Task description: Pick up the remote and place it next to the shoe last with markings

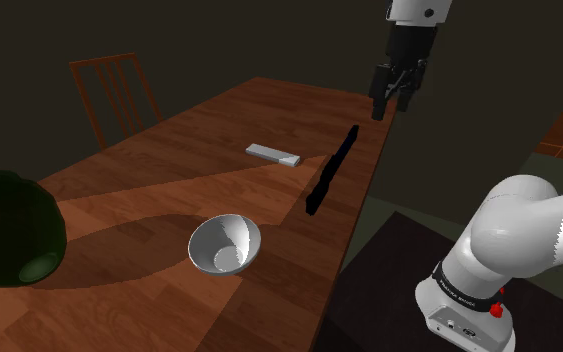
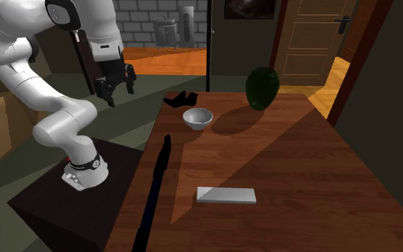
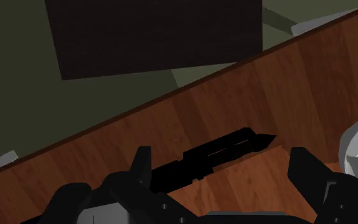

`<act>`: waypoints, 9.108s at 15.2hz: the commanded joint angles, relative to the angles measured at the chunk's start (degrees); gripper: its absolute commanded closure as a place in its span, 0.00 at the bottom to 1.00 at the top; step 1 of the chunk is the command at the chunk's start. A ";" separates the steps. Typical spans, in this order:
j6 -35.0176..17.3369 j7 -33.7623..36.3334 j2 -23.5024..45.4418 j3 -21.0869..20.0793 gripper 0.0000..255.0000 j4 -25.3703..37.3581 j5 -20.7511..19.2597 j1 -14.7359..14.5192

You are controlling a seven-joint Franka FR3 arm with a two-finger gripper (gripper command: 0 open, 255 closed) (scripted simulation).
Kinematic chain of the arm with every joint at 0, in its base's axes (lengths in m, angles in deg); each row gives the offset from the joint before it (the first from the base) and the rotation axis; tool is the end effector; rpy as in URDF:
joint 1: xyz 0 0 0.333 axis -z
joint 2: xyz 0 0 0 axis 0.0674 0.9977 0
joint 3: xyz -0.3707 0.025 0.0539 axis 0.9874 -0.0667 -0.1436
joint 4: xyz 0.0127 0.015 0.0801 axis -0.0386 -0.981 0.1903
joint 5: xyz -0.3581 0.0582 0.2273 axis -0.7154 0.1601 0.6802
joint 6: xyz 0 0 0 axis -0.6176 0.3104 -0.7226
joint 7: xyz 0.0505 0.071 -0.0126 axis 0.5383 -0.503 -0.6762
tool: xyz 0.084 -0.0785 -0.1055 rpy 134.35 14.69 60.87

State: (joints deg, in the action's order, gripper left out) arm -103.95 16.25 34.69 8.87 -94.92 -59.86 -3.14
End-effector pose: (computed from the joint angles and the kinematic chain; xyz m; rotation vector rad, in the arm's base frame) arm 0.2723 0.0276 0.6217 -3.0738 0.1579 0.0511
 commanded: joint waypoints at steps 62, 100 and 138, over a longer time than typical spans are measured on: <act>-40.35 -15.85 76.27 1.96 1.00 37.29 -4.23 -0.08; -21.60 -10.05 64.76 0.30 1.00 44.65 -4.84 -3.77; -21.95 38.42 66.53 -17.56 1.00 45.81 -11.19 -33.94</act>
State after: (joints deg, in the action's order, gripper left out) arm -126.20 53.35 100.10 -8.39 -50.46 -70.57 -36.10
